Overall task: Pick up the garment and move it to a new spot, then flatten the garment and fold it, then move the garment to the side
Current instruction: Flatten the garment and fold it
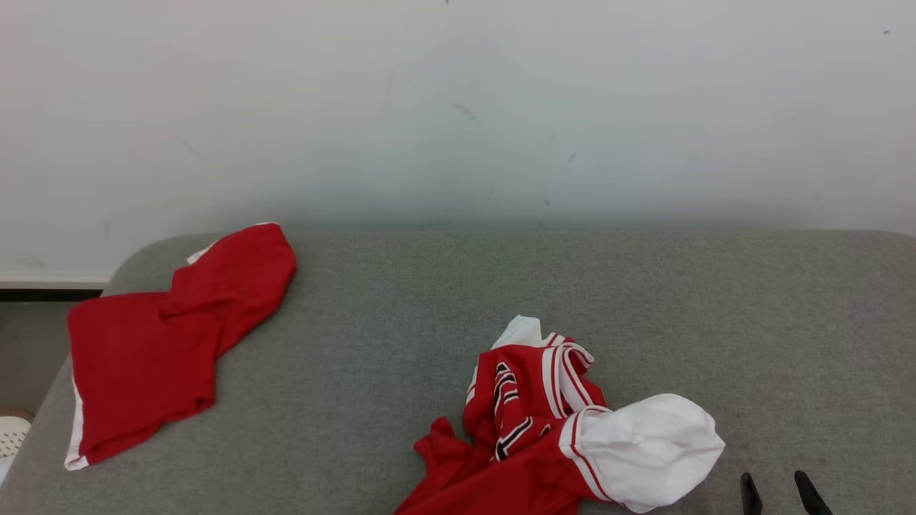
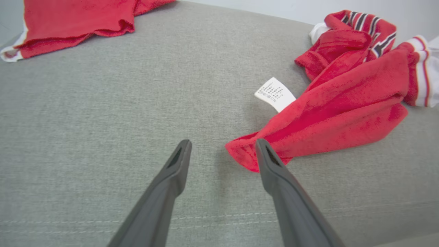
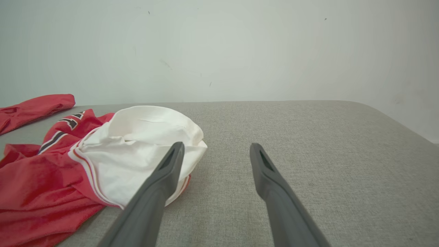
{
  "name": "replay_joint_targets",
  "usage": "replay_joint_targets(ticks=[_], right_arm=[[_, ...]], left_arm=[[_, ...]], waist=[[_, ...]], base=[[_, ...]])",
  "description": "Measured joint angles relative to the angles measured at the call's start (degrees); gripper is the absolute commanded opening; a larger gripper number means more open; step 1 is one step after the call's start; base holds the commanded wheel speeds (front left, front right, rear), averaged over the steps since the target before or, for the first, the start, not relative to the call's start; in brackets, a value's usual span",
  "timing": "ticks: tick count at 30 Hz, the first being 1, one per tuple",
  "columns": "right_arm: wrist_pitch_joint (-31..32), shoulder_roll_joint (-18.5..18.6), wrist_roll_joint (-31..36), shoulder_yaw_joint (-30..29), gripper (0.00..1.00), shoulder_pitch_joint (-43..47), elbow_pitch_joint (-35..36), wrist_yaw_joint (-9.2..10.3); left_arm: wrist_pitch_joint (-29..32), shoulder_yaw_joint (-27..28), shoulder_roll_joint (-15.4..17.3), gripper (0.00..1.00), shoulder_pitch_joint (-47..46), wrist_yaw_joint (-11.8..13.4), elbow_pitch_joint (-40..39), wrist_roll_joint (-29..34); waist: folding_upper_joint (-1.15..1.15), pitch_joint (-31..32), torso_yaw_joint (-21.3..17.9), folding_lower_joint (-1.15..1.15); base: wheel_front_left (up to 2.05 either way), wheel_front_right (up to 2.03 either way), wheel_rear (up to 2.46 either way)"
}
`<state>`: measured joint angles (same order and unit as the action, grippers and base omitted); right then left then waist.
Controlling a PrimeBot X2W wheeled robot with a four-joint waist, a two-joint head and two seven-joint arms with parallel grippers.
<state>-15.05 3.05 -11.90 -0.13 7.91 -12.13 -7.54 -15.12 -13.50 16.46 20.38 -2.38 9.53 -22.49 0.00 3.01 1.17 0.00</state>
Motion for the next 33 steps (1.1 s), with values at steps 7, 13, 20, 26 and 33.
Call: replay_joint_targets(ticks=[7, 13, 20, 26, 33], right_arm=[[0.0, 0.0, 0.2, 0.1, 1.0, -0.1, 0.2, 0.0], [0.0, 0.0, 0.3, 1.2, 1.0, -1.0, 0.1, 0.0], [0.0, 0.0, 0.2, 2.0, 1.0, -2.0, -0.1, 0.0], [0.0, -0.1, 0.2, 2.4, 1.0, -2.9, -0.3, 0.0], [0.0, -0.1, -0.1, 2.7, 1.0, -3.4, -0.6, 0.0]], left_arm=[[0.0, 7.6, 0.0, 1.0, -1.3, 0.3, -0.3, 2.0], [0.0, 9.0, -0.5, 1.0, -6.7, -1.8, -5.0, 2.9], [4.8, 0.4, -2.7, 1.0, -17.3, -4.2, -6.8, 3.1], [13.2, -5.0, -5.8, 1.0, -25.9, -4.7, -2.7, -0.4], [21.8, -5.7, -9.9, 1.0, -32.7, -4.0, 4.9, -6.1]], waist=[[0.0, -0.6, -0.1, 0.0], [0.0, -1.1, -1.1, 0.0], [0.0, -1.7, -3.7, 0.0], [0.0, -2.5, -6.7, 0.0], [0.0, -3.8, -10.6, 0.0]], base=[[0.0, 0.0, 0.0], [0.0, 0.0, 0.0], [0.0, 0.0, 0.0], [0.0, 0.0, 0.0], [0.0, 0.0, 0.0]])
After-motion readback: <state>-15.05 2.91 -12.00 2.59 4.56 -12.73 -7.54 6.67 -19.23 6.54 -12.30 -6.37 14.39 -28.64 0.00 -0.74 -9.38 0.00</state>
